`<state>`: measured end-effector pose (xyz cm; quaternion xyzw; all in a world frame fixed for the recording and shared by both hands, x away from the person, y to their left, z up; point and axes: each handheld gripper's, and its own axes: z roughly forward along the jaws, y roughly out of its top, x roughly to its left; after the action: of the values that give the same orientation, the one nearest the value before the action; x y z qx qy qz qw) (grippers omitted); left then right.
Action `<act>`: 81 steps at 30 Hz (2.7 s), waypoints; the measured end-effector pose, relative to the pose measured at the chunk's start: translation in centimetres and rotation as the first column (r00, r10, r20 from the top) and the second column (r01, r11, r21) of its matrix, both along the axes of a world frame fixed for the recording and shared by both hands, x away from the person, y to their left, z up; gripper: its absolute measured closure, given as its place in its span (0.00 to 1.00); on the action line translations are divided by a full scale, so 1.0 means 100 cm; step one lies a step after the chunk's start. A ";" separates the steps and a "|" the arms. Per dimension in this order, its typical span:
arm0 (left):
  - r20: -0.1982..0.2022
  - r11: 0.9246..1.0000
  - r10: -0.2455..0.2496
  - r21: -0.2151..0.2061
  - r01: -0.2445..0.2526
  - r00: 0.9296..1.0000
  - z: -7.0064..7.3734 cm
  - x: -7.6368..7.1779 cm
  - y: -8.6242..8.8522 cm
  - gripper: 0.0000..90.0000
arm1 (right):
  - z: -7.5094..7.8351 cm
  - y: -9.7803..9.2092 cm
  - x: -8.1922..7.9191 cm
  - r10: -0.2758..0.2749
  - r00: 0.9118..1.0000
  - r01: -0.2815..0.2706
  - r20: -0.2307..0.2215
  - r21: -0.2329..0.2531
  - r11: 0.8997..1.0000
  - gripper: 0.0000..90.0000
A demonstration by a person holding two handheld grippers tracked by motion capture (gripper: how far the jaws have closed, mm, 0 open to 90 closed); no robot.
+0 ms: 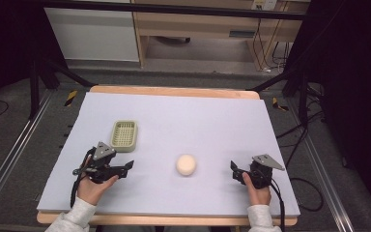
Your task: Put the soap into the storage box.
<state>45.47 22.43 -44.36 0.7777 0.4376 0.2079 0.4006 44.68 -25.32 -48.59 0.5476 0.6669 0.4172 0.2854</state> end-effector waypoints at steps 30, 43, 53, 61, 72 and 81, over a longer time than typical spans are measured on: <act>0.009 0.996 -0.088 0.010 0.088 0.996 0.009 0.010 -0.038 0.24 | 0.000 0.002 0.002 0.034 0.999 -0.034 -0.016 -0.018 0.999 0.07; -0.001 0.993 -0.121 0.013 0.121 0.993 0.008 0.009 -0.058 0.27 | -0.001 0.002 0.003 0.031 0.999 -0.031 -0.019 -0.021 0.999 0.07; 0.007 0.990 -0.138 -0.001 0.138 0.990 0.016 0.009 -0.071 0.28 | -0.001 0.001 0.003 0.031 0.999 -0.032 -0.021 -0.019 0.999 0.07; 0.014 0.985 -0.173 0.000 0.173 0.985 0.021 0.011 -0.088 0.28 | -0.001 0.001 0.003 0.031 0.999 -0.032 -0.022 -0.017 0.999 0.07; 0.004 0.979 -0.205 0.008 0.205 0.979 0.018 0.011 -0.105 0.26 | -0.001 0.001 0.003 0.033 0.999 -0.033 -0.021 -0.017 0.999 0.07; -0.009 0.975 -0.222 0.011 0.222 0.975 0.015 0.012 -0.117 0.25 | -0.001 0.001 0.003 0.033 0.999 -0.033 -0.022 -0.016 0.999 0.07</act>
<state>46.66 10.77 -42.87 0.8249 0.3482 0.1614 0.4149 44.97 -25.19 -48.66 0.5386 0.6824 0.4102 0.2756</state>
